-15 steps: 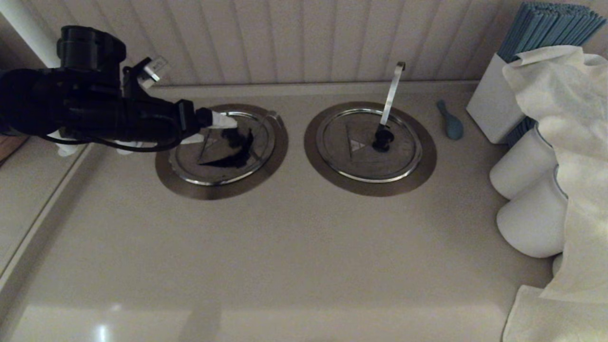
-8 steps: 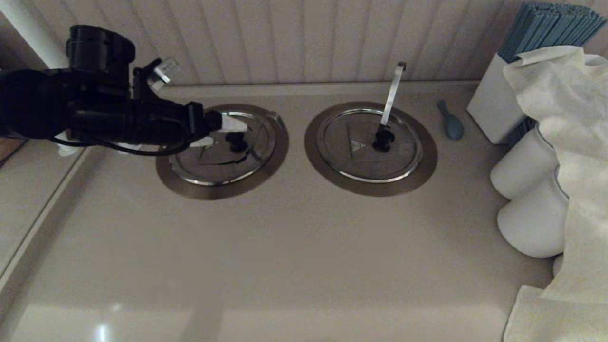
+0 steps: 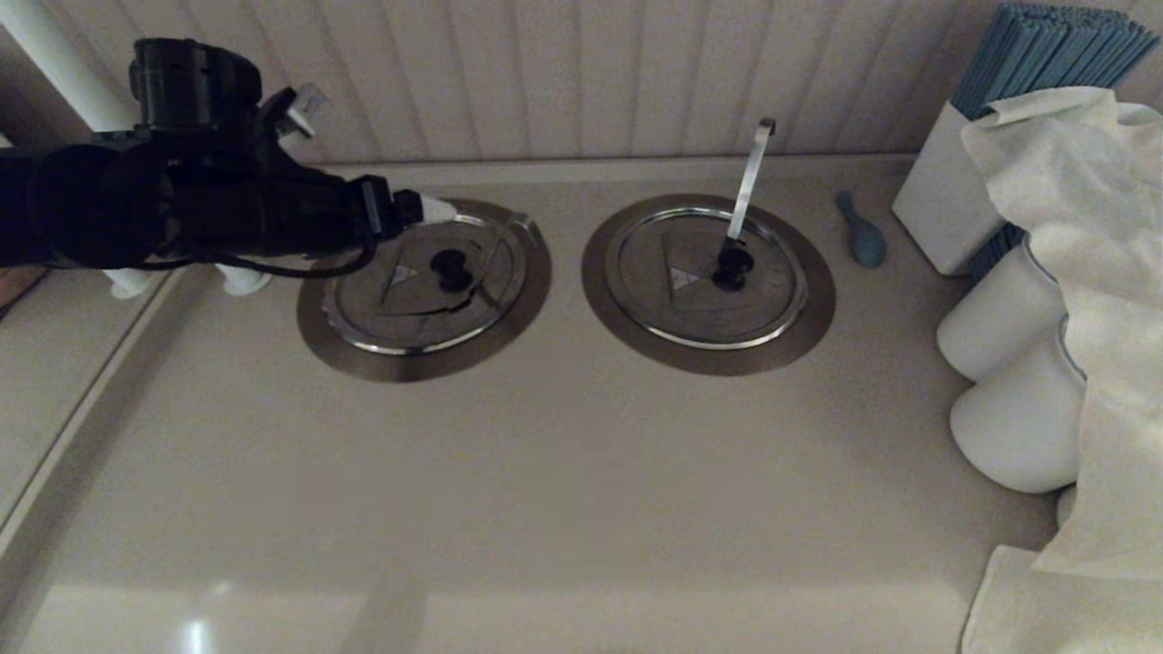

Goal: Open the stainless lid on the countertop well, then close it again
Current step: Put the spoon in the groove

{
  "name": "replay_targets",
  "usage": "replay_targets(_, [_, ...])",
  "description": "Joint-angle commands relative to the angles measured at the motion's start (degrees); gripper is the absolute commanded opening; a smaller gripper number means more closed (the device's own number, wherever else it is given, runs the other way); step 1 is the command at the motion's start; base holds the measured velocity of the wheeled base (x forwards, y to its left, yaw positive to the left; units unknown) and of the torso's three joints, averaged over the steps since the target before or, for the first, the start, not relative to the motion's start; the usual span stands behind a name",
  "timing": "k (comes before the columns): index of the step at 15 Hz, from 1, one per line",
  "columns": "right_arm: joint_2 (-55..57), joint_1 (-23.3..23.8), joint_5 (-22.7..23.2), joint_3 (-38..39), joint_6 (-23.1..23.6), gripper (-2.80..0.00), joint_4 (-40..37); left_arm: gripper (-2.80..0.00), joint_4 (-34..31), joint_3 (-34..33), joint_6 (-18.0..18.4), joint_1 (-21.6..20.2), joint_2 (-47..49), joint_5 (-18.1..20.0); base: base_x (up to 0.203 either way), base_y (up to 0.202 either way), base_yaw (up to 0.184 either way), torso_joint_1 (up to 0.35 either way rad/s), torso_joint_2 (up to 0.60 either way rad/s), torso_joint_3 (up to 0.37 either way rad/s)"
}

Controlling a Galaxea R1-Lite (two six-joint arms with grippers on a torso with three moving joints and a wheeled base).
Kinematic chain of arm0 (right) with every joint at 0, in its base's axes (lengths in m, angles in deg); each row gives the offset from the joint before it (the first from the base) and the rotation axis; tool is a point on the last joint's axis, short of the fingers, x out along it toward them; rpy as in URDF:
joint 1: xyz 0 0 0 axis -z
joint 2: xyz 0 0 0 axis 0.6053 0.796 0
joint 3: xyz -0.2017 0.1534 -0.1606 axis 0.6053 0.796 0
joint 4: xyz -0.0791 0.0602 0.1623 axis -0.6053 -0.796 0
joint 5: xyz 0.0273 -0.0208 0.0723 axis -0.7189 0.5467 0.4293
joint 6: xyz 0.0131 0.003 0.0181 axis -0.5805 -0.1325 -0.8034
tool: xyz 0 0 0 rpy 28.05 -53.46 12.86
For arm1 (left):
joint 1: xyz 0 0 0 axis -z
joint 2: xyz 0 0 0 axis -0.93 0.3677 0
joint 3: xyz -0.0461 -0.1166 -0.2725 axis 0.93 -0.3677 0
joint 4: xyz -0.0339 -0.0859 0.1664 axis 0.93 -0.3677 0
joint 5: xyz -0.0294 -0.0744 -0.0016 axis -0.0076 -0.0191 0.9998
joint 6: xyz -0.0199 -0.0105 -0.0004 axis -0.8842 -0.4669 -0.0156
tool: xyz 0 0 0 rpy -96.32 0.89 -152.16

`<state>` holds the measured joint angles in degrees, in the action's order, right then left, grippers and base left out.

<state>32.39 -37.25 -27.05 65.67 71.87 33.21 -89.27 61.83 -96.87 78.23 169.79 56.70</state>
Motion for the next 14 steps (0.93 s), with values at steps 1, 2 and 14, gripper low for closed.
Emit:
replay_targets(1, [-0.02, 0.0, 0.04, 0.01, 0.05, -2.8, -0.01, 0.0, 0.52, -0.25, -0.02, 0.77, 2.63, 0.07, 0.0, 0.0, 0.0, 0.0, 0.0, 0.0])
replay_targets(2, [-0.02, -0.06, 0.04, 0.01, 0.0, -2.8, -0.01, 0.0, 1.85, -0.78, 0.03, 1.45, 3.21, 0.06, 0.0, 0.0, 0.0, 0.0, 0.0, 0.0])
replay_targets(14, [-0.02, 0.0, 0.04, 0.01, 0.05, -2.8, -0.01, 0.0, 45.48, -16.0, 8.56, -0.57, 8.62, 10.16, 0.0, 0.0, 0.0, 0.0, 0.0, 0.0])
